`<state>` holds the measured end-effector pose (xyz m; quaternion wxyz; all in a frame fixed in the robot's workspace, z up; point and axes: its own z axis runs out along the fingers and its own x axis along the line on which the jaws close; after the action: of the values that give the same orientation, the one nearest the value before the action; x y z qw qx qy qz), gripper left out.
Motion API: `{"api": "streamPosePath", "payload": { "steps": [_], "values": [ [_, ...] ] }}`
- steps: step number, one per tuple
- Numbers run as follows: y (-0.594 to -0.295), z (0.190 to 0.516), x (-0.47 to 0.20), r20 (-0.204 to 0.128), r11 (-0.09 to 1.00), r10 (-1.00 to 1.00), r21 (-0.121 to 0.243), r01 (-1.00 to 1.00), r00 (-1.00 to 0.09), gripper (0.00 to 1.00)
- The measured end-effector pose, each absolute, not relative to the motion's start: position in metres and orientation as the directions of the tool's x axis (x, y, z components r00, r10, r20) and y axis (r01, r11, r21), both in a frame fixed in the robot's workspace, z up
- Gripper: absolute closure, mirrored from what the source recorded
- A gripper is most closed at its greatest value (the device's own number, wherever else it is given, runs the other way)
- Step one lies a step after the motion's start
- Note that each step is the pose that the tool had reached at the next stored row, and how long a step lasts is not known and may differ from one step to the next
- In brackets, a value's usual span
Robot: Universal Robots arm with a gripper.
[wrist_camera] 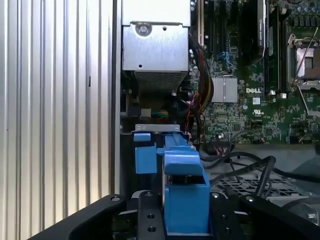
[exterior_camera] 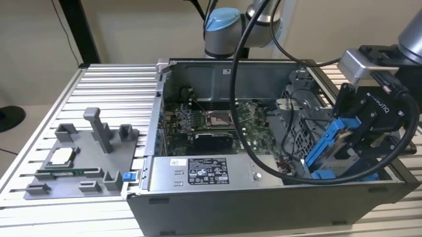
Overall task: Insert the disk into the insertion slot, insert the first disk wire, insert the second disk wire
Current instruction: 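Insert the disk into the insertion slot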
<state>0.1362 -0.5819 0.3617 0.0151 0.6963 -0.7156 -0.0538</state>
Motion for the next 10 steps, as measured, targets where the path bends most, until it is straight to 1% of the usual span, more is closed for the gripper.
{"api": "streamPosePath", "payload": {
  "steps": [3,10],
  "values": [
    [-0.5819,0.3563,0.1362,-0.054,0.026,-0.998,0.098,-0.995,-0.031,1.00],
    [-0.5819,0.3561,0.1363,-0.053,0.026,-0.998,0.099,-0.995,-0.032,1.00]
  ]
}}
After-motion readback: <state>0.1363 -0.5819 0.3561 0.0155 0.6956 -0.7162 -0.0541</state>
